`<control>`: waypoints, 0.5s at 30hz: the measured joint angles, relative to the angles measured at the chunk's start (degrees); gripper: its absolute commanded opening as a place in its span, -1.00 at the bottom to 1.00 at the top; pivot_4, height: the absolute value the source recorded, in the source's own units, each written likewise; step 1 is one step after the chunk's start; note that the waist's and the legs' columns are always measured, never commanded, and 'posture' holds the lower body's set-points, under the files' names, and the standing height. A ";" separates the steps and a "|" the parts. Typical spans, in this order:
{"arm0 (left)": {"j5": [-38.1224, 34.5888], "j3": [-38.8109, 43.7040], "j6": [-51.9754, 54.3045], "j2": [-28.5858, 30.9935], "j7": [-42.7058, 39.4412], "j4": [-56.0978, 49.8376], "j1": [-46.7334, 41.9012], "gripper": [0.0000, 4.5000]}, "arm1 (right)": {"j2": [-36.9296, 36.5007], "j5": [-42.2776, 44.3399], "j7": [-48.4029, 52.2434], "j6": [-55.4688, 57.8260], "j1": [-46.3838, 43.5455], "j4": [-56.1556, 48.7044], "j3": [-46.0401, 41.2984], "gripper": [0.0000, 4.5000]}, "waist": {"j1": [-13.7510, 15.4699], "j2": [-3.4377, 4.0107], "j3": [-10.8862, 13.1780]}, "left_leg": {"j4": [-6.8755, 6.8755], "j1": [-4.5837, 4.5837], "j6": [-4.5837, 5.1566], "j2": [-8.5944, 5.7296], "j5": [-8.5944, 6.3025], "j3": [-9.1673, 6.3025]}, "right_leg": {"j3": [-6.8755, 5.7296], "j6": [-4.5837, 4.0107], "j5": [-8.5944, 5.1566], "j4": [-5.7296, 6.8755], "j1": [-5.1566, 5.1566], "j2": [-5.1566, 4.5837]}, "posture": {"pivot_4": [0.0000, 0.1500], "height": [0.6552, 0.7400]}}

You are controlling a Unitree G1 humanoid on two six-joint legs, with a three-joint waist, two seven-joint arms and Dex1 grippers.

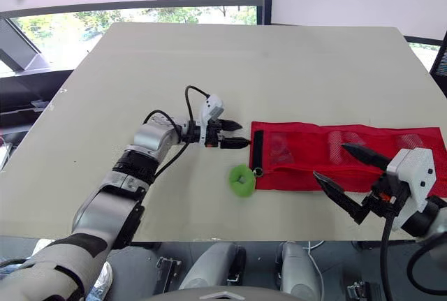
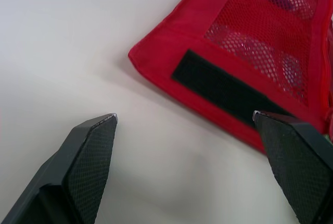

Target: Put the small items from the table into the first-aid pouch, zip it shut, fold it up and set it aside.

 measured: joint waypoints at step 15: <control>4.83 4.22 -7.66 -10.72 3.62 17.53 -7.81 1.00 | -0.60 -0.87 2.32 -5.32 4.00 -1.11 -2.64 0.96 | 0.85 -0.11 -0.11 | 0.12 0.06 0.23 -0.05 -0.13 -0.10 | -0.17 0.07 0.03 0.00 0.16 -0.06 | 1.00 0.99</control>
